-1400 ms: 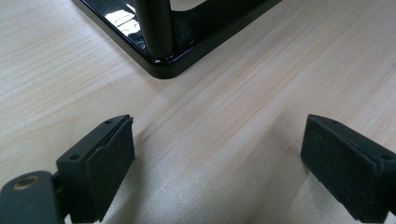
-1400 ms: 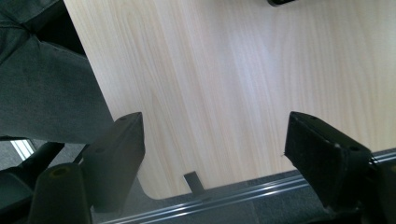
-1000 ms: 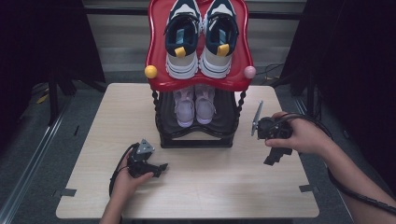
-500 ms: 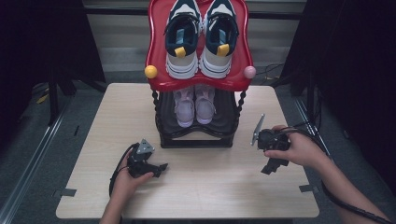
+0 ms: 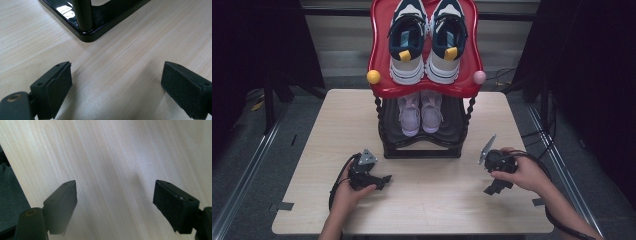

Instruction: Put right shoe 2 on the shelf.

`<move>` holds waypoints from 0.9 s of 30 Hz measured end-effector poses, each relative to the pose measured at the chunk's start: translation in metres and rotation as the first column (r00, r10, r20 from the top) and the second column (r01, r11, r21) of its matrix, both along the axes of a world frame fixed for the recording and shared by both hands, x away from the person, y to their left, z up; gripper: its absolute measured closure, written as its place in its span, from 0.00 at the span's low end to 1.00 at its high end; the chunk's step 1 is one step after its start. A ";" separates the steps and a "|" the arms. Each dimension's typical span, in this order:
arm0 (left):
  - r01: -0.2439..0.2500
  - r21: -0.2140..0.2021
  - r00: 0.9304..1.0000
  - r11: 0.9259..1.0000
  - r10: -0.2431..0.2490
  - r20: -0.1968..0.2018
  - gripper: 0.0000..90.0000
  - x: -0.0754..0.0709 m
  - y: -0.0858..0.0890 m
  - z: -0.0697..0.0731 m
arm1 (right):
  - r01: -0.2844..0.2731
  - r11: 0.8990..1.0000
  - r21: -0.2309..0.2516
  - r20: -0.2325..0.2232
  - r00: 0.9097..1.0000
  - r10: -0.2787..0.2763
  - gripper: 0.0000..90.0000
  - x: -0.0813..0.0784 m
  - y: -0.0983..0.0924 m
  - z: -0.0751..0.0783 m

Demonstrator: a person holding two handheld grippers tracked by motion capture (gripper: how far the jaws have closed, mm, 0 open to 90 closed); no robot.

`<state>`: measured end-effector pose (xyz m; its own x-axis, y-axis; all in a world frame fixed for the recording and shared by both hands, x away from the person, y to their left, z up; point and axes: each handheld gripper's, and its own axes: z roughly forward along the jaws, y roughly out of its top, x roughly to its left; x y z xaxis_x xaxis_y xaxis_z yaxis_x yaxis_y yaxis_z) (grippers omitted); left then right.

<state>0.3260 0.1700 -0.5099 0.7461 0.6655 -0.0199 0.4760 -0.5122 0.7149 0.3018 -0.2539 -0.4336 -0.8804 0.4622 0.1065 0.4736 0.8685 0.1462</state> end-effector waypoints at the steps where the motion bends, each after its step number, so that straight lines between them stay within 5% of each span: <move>1: 0.000 0.001 1.000 1.000 0.000 0.000 0.10 0.000 0.000 0.000 | -0.008 1.000 0.008 0.003 1.000 0.008 0.21 0.000 0.000 -0.003; 13: 0.000 0.000 1.000 1.000 0.000 0.000 0.10 0.000 0.000 0.000 | 0.055 0.994 0.098 0.032 0.998 -0.058 0.21 -0.005 -0.005 -0.027; 27: 0.000 0.000 1.000 1.000 0.000 0.000 0.10 0.000 0.000 0.000 | 0.123 0.973 0.198 0.093 0.985 -0.143 0.19 -0.011 -0.016 -0.043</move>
